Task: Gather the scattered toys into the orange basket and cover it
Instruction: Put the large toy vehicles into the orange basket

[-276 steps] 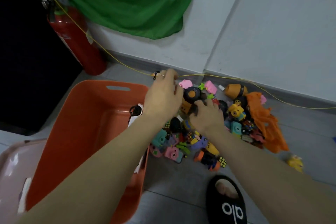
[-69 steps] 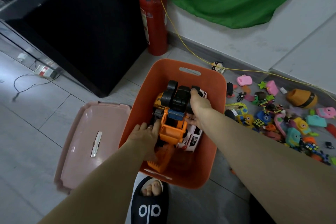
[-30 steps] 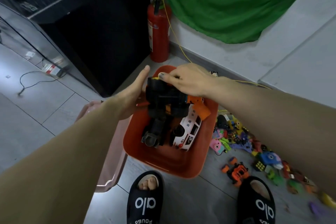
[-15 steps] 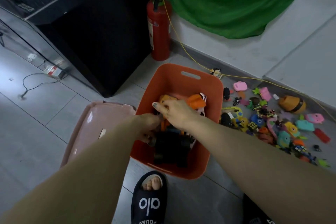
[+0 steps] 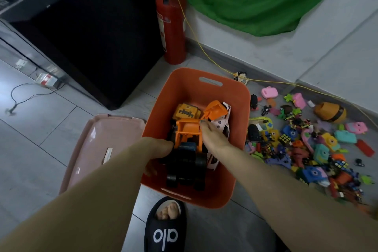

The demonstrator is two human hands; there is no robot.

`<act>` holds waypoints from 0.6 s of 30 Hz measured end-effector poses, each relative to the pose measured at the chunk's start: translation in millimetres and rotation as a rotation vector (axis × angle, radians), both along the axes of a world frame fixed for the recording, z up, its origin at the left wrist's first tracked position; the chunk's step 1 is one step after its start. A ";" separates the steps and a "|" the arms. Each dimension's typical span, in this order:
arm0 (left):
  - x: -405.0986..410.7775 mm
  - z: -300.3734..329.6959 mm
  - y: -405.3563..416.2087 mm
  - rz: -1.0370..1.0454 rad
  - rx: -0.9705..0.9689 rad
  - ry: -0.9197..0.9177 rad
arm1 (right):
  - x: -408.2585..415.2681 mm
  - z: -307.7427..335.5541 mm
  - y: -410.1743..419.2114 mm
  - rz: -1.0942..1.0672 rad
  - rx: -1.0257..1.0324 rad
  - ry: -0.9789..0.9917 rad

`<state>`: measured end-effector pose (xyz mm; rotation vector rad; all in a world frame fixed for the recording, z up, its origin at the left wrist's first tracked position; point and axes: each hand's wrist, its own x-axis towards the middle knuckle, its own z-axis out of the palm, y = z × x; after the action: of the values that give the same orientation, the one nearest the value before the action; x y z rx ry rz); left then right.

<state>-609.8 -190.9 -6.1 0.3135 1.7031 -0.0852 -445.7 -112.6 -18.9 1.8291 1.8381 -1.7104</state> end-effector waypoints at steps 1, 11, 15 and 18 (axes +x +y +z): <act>1.4 -0.6 1.2 0.013 0.003 -0.018 | -4.3 -1.1 -2.2 0.002 -0.018 0.000; -3.2 -10.0 18.2 -0.026 0.279 0.197 | -22.4 -14.1 34.5 -0.071 -0.252 -0.053; -10.2 -13.7 15.1 0.020 0.246 0.152 | -14.7 -17.2 38.1 -0.142 -0.397 -0.047; -8.2 -11.2 8.9 0.057 0.113 -0.086 | -8.7 -18.8 33.9 -0.122 -0.432 -0.056</act>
<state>-618.0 -182.0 -17.3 0.3477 1.6330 0.0657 -454.4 -78.8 -37.7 1.8081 1.2301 -1.8860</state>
